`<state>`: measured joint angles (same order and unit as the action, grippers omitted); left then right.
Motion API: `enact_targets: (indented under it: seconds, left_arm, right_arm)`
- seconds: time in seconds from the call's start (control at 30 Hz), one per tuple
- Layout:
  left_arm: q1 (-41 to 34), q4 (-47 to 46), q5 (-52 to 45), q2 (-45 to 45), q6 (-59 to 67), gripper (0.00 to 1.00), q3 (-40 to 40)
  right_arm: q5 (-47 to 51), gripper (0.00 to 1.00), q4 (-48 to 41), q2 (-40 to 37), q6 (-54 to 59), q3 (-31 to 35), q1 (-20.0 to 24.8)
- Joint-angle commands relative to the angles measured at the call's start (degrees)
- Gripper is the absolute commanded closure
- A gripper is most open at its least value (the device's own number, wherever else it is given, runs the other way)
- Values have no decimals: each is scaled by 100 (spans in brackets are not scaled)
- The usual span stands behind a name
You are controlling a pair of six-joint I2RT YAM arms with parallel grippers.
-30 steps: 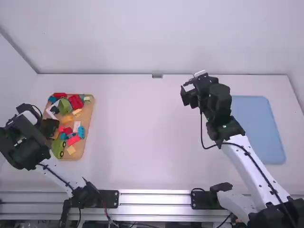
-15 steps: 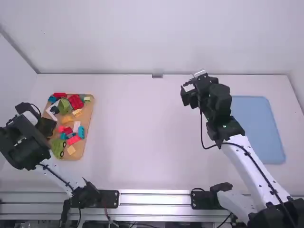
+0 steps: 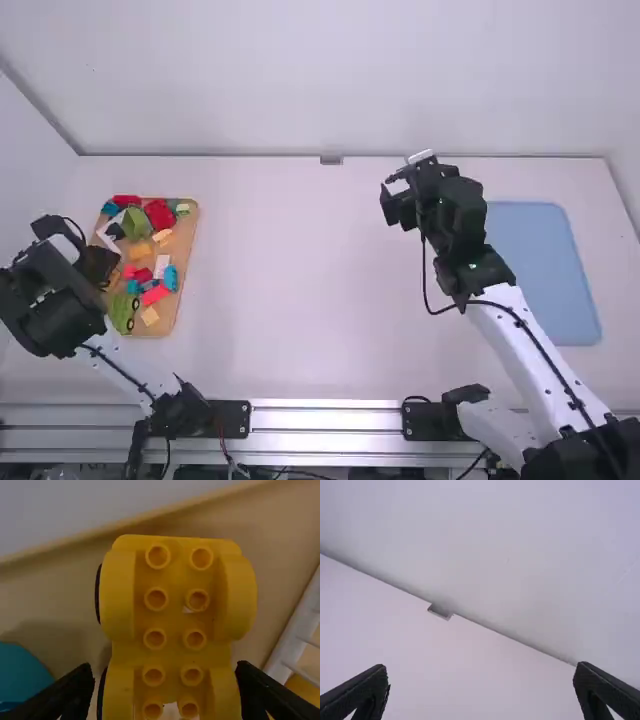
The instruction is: Assemble lego blocks to make yellow taxi
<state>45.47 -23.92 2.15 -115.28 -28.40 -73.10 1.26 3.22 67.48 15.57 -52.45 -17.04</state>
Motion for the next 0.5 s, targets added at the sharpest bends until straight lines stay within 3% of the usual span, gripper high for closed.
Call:
enact_targets:
  seconds: [0.0, 0.47]
  left_arm:
    - [-48, -20, 22, -46, 90, 27, 81]
    - [-46, 85, -20, -46, 129, 42, 234]
  right_arm:
    - [11, 1, -33, 46, -37, -216, -26]
    - [9, 1, -74, 46, -35, -216, -28]
